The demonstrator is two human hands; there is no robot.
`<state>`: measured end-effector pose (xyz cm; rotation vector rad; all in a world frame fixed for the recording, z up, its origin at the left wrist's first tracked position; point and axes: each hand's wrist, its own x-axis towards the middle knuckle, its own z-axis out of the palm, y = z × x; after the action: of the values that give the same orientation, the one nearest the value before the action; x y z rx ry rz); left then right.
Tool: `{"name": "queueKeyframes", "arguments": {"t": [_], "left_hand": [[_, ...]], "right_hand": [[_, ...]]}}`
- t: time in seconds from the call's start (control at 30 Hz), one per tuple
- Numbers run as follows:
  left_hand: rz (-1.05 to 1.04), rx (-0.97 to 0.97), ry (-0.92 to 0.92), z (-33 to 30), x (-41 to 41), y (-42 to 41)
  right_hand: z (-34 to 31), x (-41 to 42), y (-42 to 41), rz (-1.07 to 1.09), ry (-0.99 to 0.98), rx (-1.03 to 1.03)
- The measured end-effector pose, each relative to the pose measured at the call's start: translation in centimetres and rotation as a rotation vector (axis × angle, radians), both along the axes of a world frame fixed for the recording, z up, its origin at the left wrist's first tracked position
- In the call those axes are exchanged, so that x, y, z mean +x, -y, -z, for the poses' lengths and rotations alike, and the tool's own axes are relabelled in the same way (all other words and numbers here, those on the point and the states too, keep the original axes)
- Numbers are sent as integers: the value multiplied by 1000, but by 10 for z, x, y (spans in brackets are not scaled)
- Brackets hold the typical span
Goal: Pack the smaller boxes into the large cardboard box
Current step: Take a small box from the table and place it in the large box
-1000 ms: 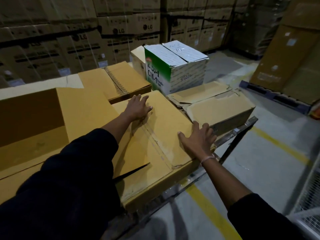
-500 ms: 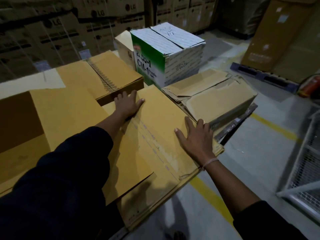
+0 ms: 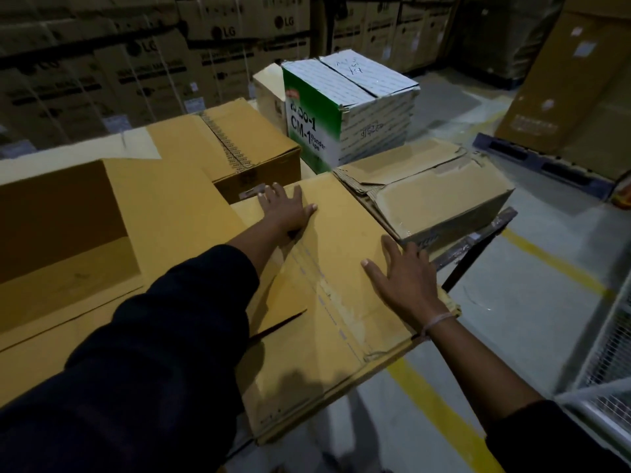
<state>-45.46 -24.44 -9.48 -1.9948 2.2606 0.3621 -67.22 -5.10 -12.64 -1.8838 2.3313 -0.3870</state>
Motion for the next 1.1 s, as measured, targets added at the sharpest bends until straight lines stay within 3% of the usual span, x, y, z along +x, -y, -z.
{"name": "queueKeyframes", "arguments": {"t": [0.17, 0.47, 0.73, 0.83, 0.93, 1.1], "left_hand": [[8, 54, -61, -7, -46, -56], [-66, -91, -416, 23, -89, -211], [-76, -229, -274, 40, -92, -311], [-210, -319, -199, 51, -86, -336], [-476, -344, -83, 56, -81, -352], [-821, -365, -135, 53, -75, -364]], "right_hand": [[-4, -11, 19, -197, 8, 64], [1, -34, 8, -383, -25, 135], [-4, -35, -37, -446, -146, 161], [-3, -43, -48, -468, -153, 147], [-4, -49, -55, -472, -131, 123], [-4, -54, -57, -447, -73, 123]]}}
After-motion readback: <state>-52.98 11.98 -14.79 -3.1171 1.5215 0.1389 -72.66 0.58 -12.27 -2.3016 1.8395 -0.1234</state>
